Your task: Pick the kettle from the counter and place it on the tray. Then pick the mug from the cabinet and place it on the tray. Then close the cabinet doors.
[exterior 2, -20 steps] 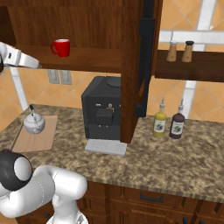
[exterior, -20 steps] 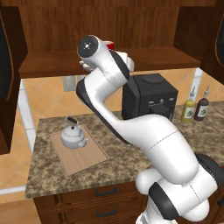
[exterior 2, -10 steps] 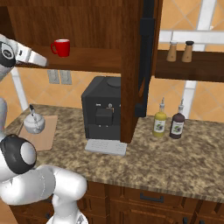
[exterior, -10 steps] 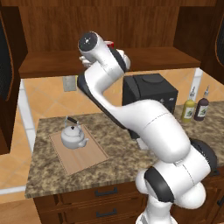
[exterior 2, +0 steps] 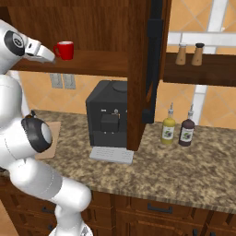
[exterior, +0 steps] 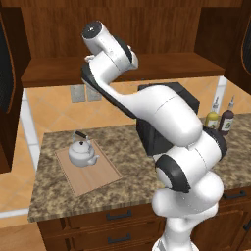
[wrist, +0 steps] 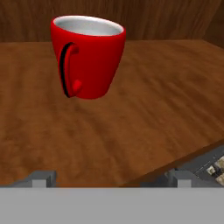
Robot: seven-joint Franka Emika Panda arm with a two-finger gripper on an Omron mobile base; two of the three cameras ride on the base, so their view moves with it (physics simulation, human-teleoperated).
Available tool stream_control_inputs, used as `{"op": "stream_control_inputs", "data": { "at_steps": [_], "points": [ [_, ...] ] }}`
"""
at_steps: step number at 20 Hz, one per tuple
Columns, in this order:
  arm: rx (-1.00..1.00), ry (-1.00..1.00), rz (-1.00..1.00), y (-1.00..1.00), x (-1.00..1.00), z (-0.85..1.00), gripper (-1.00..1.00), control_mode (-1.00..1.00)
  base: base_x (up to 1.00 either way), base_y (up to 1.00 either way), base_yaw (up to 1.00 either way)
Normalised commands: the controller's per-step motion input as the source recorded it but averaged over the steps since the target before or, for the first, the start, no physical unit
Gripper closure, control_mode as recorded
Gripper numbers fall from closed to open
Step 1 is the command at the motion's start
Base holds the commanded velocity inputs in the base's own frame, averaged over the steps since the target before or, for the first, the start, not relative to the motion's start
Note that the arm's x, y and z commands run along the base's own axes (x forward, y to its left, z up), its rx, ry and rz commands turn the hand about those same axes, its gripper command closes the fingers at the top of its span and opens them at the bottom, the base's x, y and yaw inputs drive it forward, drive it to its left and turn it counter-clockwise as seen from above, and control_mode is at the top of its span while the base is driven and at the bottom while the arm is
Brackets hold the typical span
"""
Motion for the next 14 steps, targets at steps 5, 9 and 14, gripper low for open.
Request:
{"op": "stream_control_inputs", "data": {
  "at_steps": [5, 9, 14],
  "points": [
    [0.00, -0.01, -0.01, 0.19, 0.27, 0.00, -1.00, -1.00, 0.00, 0.00, 0.00],
    [0.00, 0.00, -0.05, 0.08, 0.19, 0.00, -1.00, -1.00, 0.00, 0.00, 0.00],
    [0.00, -0.01, -0.12, 0.00, 0.15, 0.00, -1.00, -1.00, 0.00, 0.00, 0.00]
  ]
}}
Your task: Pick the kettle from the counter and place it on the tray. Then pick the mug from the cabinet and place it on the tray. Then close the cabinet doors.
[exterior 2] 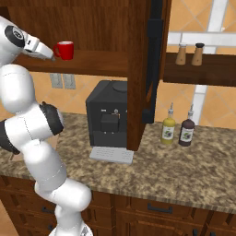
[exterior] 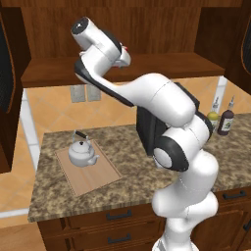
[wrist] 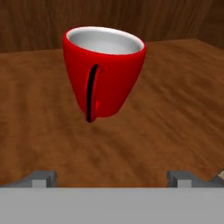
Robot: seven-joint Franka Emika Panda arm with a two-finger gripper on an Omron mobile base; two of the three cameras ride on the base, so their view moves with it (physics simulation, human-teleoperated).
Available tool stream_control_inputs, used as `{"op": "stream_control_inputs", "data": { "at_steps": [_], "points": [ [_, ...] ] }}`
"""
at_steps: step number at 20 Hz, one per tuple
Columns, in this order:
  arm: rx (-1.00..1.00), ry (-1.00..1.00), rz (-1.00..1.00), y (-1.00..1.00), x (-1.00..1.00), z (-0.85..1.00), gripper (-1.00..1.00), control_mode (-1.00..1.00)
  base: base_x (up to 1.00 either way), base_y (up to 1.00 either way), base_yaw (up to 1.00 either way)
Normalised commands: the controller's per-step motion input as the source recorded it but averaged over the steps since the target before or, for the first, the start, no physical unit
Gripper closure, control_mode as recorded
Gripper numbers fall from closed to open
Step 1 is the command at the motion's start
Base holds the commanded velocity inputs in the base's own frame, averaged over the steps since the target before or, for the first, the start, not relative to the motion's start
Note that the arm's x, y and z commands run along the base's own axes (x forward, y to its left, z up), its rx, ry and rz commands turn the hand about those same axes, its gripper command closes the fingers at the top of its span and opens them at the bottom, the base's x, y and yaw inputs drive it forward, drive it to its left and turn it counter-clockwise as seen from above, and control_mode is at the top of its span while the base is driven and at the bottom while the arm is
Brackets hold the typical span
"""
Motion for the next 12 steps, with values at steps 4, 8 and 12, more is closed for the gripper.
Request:
{"op": "stream_control_inputs", "data": {
  "at_steps": [4, 8, 12],
  "points": [
    [0.00, -0.17, -0.09, 0.00, 0.03, 0.00, -1.00, -1.00, 0.00, 0.00, 0.00],
    [0.02, -0.24, -0.01, 0.00, 0.03, 0.00, -1.00, -1.00, 0.00, 0.00, 0.00],
    [0.02, -0.07, 0.00, 0.00, 0.16, 0.00, -1.00, -1.00, 0.00, 0.00, 0.00]
  ]
}}
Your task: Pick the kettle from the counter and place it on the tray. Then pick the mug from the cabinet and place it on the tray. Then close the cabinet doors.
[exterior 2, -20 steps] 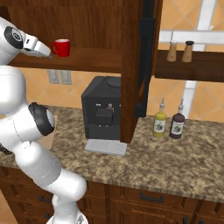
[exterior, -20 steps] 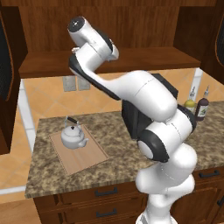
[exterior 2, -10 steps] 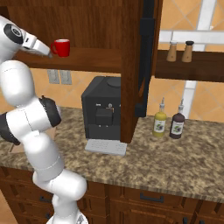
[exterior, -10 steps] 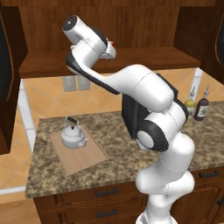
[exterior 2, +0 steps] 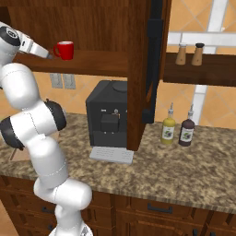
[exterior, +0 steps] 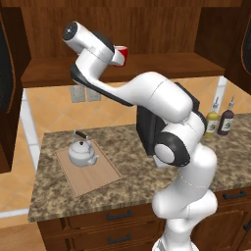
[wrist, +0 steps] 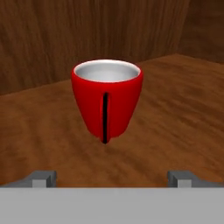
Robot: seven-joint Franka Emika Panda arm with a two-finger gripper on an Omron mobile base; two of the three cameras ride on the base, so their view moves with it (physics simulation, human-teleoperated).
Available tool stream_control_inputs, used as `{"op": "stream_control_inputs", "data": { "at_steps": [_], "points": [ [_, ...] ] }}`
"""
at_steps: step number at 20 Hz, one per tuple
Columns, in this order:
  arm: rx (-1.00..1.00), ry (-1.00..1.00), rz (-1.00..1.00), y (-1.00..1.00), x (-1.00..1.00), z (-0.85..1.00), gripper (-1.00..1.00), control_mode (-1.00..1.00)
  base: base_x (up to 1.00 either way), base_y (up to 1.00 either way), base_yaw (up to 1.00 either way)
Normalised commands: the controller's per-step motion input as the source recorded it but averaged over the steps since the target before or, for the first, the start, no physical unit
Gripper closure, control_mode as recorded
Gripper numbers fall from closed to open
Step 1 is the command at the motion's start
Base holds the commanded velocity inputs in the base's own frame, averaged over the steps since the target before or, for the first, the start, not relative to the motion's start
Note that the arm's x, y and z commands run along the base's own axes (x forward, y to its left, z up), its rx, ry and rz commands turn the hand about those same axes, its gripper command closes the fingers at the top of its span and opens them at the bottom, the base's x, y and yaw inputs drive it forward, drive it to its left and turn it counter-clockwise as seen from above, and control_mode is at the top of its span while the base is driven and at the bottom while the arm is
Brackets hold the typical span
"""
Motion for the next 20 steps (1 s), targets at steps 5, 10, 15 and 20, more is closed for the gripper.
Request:
{"op": "stream_control_inputs", "data": {
  "at_steps": [5, 10, 15, 20],
  "points": [
    [0.00, 0.00, 0.00, 0.00, 0.29, 0.00, -1.00, -1.00, 0.00, 0.00, 0.00],
    [0.00, 0.00, 0.00, 0.00, 0.23, 0.01, -1.00, -1.00, 0.00, 0.00, 0.00],
    [0.00, 0.00, 0.00, 0.00, 0.18, 0.07, -1.00, -1.00, 0.00, 0.00, 0.00],
    [0.00, 0.00, 0.00, -0.01, 0.22, 0.02, -1.00, -1.00, 0.00, 0.00, 0.00]
  ]
}}
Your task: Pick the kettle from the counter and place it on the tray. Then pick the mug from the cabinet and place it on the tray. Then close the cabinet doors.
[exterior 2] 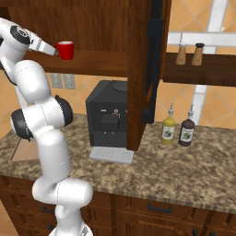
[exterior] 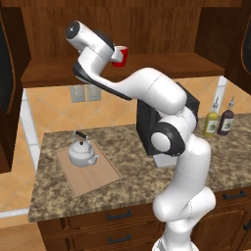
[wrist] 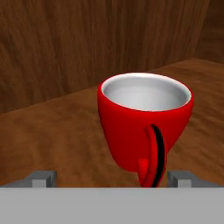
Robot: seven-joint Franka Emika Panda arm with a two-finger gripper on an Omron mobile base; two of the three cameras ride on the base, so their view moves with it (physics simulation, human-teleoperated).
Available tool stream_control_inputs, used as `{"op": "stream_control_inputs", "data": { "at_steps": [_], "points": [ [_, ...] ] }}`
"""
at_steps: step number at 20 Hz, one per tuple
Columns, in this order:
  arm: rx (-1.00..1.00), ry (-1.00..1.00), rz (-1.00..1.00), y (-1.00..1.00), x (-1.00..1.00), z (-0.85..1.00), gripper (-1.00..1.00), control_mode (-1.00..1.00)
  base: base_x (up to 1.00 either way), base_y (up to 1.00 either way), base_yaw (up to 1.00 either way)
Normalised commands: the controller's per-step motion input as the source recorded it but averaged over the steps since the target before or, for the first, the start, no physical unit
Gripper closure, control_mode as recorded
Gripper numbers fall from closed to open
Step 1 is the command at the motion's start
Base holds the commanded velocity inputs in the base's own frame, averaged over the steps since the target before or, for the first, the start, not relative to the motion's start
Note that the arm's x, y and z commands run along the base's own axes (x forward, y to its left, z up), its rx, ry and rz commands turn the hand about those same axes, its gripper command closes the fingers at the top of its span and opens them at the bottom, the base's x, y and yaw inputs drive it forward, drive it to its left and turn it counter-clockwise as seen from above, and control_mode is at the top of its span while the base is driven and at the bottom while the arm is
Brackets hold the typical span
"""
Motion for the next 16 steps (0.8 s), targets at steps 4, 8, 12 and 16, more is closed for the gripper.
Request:
{"op": "stream_control_inputs", "data": {
  "at_steps": [4, 8, 12, 16],
  "points": [
    [0.00, 0.00, 0.00, 0.00, 0.16, 0.00, -1.00, -1.00, 0.00, 0.00, 0.00],
    [0.00, 0.00, 0.00, -0.08, 0.09, 0.00, -1.00, -1.00, 0.00, 0.00, 0.00],
    [0.00, 0.00, 0.00, -0.12, 0.16, 0.00, -1.00, -1.00, 0.00, 0.00, 0.00],
    [0.00, 0.00, 0.00, -0.16, 0.16, 0.00, -1.00, -1.00, 0.00, 0.00, 0.00]
  ]
}}
